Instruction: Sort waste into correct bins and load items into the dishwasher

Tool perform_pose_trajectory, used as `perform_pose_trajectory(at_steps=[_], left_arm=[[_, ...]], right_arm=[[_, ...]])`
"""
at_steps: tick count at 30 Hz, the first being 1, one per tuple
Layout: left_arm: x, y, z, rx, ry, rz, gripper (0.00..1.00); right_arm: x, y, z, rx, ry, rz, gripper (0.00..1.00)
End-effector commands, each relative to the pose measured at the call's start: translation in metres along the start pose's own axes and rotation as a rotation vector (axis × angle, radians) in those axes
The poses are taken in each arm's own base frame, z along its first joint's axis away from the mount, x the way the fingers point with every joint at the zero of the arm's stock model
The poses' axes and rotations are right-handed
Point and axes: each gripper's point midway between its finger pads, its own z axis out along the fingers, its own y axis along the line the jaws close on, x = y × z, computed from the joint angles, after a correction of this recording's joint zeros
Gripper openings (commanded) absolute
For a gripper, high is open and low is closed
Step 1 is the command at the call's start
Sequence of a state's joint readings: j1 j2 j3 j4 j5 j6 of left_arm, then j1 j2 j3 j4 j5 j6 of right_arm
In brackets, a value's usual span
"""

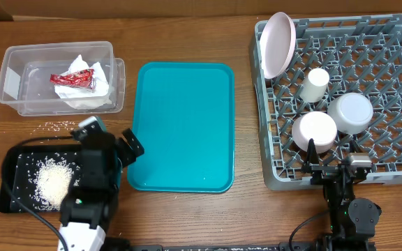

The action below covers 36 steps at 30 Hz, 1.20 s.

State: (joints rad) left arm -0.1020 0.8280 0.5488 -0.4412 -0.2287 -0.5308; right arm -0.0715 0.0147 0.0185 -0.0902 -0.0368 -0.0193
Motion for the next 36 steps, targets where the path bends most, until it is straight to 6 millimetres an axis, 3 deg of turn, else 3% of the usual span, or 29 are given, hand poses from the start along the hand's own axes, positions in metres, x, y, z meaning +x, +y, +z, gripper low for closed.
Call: perform_pose_trajectory(at_steps=[1,7,17,26,36], left_arm=[[0.017,0.002,0.009,0.027,-0.006,0.041,1.0],[0.027,0.003,0.019,0.055,-0.042,0.078,1.0],[0.034,-0.008,0.019,0.12,-0.017,0.269,1.0],[0.051,0.001,0.02,0.136,-0.049,0.262,1.0],[0.052,0.005,0.012,0.201,-0.203,0.229,1.0]], right_arm=[[0.001,-0.002,0.0,0.008,-0.008,-0.004,1.0],[0.001,-0.002,0.0,0.008,-0.008,-0.004,1.0],[0.001,-0.002,0.0,0.008,-0.008,-0.004,1.0],[0.001,-0.002,0.0,0.008,-0.008,-0.004,1.0],[0.001,-0.002,0.0,0.008,-0.008,-0.004,1.0]])
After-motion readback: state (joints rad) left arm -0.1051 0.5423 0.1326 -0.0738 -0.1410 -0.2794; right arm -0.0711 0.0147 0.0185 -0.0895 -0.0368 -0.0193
